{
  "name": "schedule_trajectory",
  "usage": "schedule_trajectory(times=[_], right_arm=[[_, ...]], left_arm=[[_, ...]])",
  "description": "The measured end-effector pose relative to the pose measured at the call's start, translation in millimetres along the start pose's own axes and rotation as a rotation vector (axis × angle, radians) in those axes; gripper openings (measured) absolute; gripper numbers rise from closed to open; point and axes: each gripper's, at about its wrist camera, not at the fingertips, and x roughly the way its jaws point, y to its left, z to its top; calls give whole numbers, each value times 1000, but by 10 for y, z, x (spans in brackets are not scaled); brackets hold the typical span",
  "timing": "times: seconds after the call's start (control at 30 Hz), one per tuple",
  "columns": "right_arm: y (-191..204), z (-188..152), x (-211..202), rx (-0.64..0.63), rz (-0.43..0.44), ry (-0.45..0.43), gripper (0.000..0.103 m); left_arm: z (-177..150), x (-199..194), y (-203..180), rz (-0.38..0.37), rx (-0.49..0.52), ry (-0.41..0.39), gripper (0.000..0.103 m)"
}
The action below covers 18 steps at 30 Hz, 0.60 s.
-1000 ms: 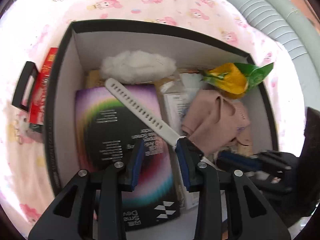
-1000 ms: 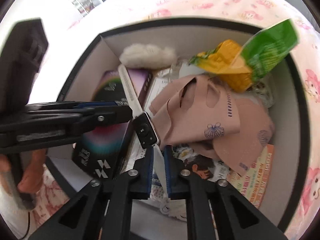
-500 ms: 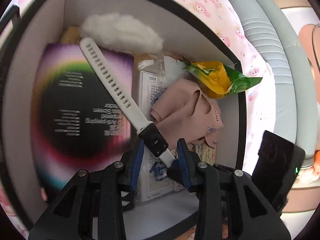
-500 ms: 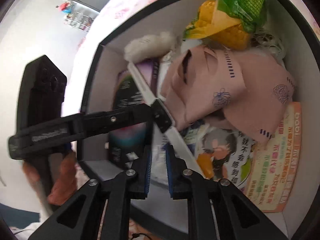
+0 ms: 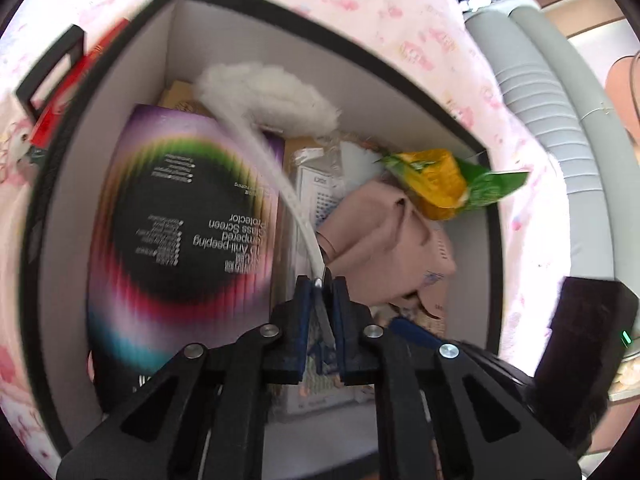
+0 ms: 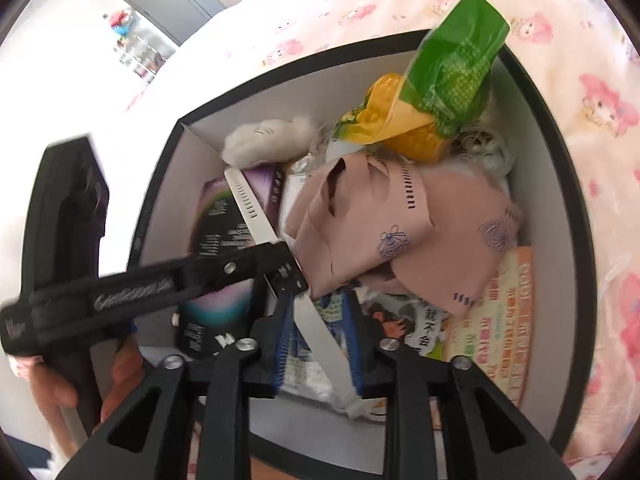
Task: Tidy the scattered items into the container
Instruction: 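Open the left gripper to release the watch onto the cards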
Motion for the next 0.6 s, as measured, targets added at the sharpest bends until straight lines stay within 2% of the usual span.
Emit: schedule_trajectory(times=[0.03,0.1,0.23,0.3,0.43,0.47,0.53,0.6], right_arm=[[-32,5,17,25,44,18,35],[-74,-14,76,46,83,53,41],[44,-124,193,-3,2,94,41],[74,-142,221,-19,11,104,41],[95,-141,218,-32,23,81,41],[87,-136,216,-28,28,79,39],[55,-124,200,-18,28,75,18],[8,-119,179,-1,50,67,12]], left_arm=[[-36,-34,-16,-2,5,-6,8],[-59,-28,-39,-22,7,7,8],[63,87,-154,-28,0,43,8],[61,107,-214,-69,12,58,8],[35,169,-301,-103,21,90,10],[35,170,-299,-101,19,95,14],[30,93,-264,-108,3,90,18],[49,-21,-262,-152,-9,108,19]])
